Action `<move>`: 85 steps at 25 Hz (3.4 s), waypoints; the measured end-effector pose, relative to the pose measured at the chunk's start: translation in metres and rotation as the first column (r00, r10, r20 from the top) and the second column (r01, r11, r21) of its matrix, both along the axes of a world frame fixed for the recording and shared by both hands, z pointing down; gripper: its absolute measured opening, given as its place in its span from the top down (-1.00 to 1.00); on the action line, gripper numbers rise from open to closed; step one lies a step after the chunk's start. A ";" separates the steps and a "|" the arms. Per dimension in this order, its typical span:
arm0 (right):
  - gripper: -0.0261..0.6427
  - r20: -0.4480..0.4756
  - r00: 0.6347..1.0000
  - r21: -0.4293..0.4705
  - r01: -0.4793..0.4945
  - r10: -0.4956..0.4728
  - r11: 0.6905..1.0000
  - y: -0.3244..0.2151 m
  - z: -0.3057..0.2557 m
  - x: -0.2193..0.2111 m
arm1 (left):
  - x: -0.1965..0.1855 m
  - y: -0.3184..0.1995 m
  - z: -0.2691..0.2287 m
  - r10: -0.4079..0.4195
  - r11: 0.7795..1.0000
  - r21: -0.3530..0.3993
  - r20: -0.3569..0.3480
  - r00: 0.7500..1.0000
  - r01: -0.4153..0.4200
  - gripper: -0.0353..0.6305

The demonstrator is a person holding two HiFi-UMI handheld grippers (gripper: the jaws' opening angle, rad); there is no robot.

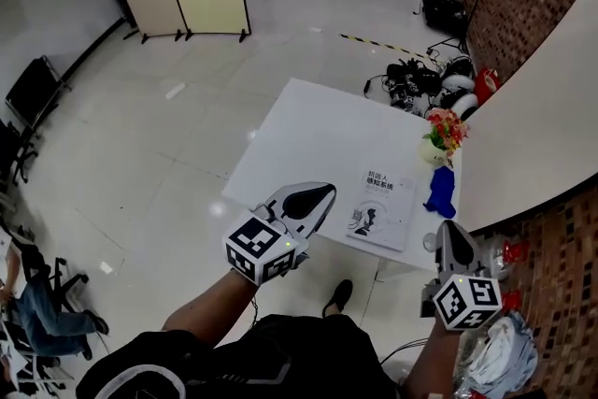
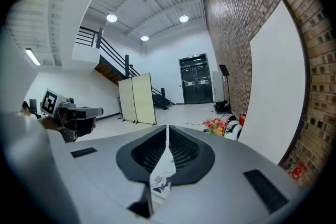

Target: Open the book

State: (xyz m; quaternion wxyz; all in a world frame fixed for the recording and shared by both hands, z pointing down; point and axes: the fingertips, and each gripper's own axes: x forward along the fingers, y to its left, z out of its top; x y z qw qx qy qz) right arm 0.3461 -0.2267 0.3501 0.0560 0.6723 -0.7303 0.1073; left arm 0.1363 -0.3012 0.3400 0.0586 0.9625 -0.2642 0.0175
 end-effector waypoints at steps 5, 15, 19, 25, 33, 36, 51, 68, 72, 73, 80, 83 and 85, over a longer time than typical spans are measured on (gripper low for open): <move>0.91 0.005 0.999 0.023 0.035 -0.035 0.999 -0.045 -0.003 0.041 | 0.052 -0.037 0.001 0.012 1.000 -0.007 0.031 0.999 -0.012 0.91; 0.91 0.051 0.996 -0.033 0.081 -0.079 0.996 -0.102 0.025 0.081 | 0.097 -0.101 -0.001 -0.088 0.996 -0.031 0.017 0.996 0.089 0.91; 0.74 0.103 0.993 -0.089 0.064 -0.055 0.994 -0.118 0.048 0.089 | 0.110 -0.111 0.019 -0.051 0.997 -0.052 0.070 0.996 0.055 0.91; 0.64 0.156 0.988 -0.263 0.028 0.014 0.964 -0.134 0.121 0.098 | 0.107 -0.139 0.090 -0.054 0.986 -0.150 0.158 0.986 0.078 0.91; 0.56 0.243 0.968 -0.489 0.073 0.055 0.869 -0.144 0.241 0.088 | 0.121 -0.154 0.198 0.013 0.937 -0.340 0.245 0.969 0.073 0.91; 0.56 0.298 0.948 -0.553 0.077 0.111 0.830 -0.135 0.281 0.090 | 0.127 -0.147 0.238 0.063 0.914 -0.401 0.273 0.960 0.054 0.91; 0.57 0.311 0.929 -0.688 0.074 0.201 0.722 -0.128 0.346 0.081 | 0.121 -0.134 0.316 0.129 0.837 -0.540 0.351 0.927 0.087 0.90; 0.81 0.275 0.918 -0.701 -0.011 0.284 0.713 -0.128 0.339 0.089 | 0.122 -0.138 0.313 0.129 0.840 -0.537 0.337 0.933 0.078 0.90; 0.83 0.304 0.907 -0.690 0.000 0.291 0.723 -0.127 0.332 0.088 | 0.122 -0.136 0.307 0.118 0.838 -0.540 0.323 0.939 0.081 0.90; 0.84 0.307 0.906 -0.687 -0.002 0.293 0.727 -0.127 0.330 0.088 | 0.122 -0.136 0.305 0.115 0.840 -0.536 0.322 0.940 0.082 0.90; 0.87 0.322 0.910 -0.643 0.009 0.260 0.766 -0.132 0.304 0.080 | 0.119 -0.136 0.289 0.096 0.855 -0.512 0.319 0.943 0.086 0.90; 0.88 0.343 0.916 -0.611 0.049 0.208 0.790 -0.136 0.281 0.068 | 0.115 -0.137 0.276 0.077 0.863 -0.497 0.306 0.949 0.090 0.90; 0.88 0.366 0.918 -0.591 0.101 0.155 0.800 -0.140 0.265 0.056 | 0.110 -0.138 0.267 0.056 0.871 -0.481 0.302 0.952 0.101 0.90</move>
